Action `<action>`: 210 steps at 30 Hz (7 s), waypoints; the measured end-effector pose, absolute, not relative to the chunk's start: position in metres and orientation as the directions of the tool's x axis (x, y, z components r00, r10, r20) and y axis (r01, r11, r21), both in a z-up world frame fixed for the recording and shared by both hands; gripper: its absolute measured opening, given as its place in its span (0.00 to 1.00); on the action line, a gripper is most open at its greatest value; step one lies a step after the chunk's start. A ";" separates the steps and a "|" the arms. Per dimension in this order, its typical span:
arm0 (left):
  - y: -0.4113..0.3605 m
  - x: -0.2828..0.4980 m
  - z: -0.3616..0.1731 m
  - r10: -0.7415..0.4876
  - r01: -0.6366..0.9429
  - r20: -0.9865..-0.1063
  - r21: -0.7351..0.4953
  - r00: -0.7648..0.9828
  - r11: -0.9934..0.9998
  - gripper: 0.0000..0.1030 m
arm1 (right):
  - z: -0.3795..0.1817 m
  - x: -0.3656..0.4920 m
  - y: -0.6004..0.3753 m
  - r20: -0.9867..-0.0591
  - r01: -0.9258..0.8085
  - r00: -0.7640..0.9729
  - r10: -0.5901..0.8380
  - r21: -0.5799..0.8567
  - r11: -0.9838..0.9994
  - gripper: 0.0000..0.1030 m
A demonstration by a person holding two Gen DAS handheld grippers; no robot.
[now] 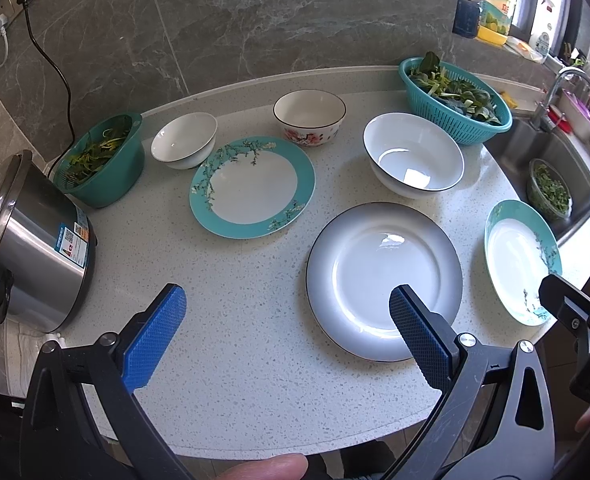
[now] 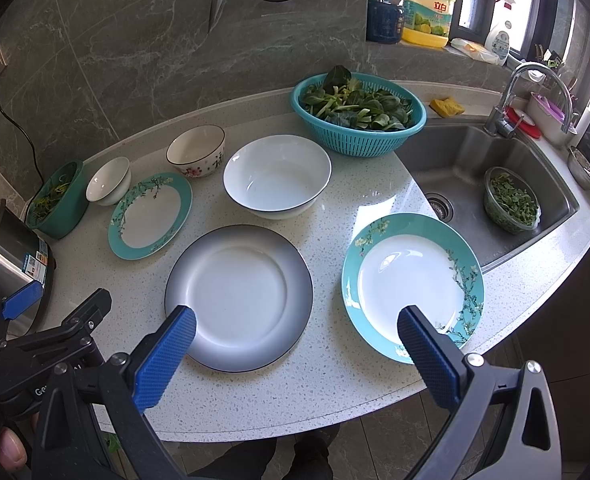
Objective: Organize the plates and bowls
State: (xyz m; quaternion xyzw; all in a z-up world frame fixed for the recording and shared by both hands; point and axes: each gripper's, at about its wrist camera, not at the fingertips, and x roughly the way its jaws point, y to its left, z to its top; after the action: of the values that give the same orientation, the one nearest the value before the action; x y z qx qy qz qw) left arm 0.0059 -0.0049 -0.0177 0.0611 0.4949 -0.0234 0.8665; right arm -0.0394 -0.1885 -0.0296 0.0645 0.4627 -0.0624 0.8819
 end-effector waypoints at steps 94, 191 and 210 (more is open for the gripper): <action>0.003 0.167 -0.188 -0.444 0.414 -0.896 -0.396 0.021 0.820 0.34 | -0.238 -0.015 -0.287 -0.512 0.250 0.633 0.582 0.845 0.472 0.29; 0.216 0.218 -0.175 -0.368 -0.049 -0.866 -0.407 0.340 0.912 0.74 | -0.183 0.209 -0.137 -0.732 -0.041 0.377 0.568 0.599 0.799 0.60; 0.202 0.254 -0.190 -0.419 0.030 -0.858 -0.430 0.296 0.902 0.43 | -0.203 0.240 -0.115 -0.739 -0.071 0.328 0.588 0.601 0.796 0.34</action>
State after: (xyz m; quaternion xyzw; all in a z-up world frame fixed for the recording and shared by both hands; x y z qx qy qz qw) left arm 0.2535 0.2017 -0.1900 -0.1689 0.5761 -0.1428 0.7869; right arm 0.2397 -0.1155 -0.2032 0.2395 0.5397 0.2114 0.7789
